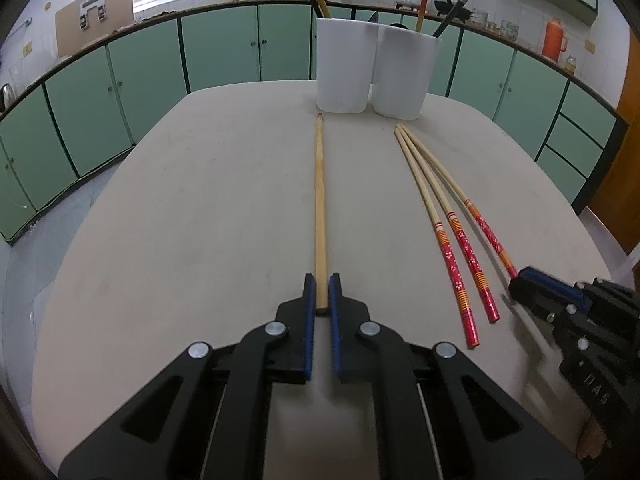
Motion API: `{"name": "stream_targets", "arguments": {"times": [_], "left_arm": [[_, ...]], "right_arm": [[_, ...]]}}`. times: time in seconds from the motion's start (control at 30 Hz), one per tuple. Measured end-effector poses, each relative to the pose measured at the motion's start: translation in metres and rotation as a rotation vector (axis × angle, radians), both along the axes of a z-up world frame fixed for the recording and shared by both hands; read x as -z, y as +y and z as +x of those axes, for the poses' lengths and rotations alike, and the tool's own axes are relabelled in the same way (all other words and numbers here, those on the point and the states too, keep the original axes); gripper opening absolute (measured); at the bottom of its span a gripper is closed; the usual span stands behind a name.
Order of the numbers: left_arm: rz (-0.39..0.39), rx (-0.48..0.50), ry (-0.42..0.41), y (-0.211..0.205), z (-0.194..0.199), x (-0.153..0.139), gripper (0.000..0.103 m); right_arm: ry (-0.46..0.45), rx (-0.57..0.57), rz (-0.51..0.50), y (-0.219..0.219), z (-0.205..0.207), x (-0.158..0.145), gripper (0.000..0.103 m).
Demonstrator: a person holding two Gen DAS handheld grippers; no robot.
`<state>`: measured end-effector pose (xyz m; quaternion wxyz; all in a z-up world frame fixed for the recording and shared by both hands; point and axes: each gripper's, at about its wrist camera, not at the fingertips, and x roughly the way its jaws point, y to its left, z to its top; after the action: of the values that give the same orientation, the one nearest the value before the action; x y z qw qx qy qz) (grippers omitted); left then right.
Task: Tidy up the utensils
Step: 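Lift both chopsticks and carry them over the utensil holder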
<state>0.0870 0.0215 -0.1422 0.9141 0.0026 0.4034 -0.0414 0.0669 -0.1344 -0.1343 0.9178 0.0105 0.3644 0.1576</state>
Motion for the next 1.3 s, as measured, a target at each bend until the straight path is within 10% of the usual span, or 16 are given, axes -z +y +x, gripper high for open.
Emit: {"name": "stream_targets", "arguments": {"times": [1.3], "left_arm": [[-0.036, 0.084, -0.384, -0.002, -0.01, -0.17, 0.006]], "right_arm": [[-0.304, 0.005, 0.039, -0.05, 0.023, -0.154, 0.006]]}}
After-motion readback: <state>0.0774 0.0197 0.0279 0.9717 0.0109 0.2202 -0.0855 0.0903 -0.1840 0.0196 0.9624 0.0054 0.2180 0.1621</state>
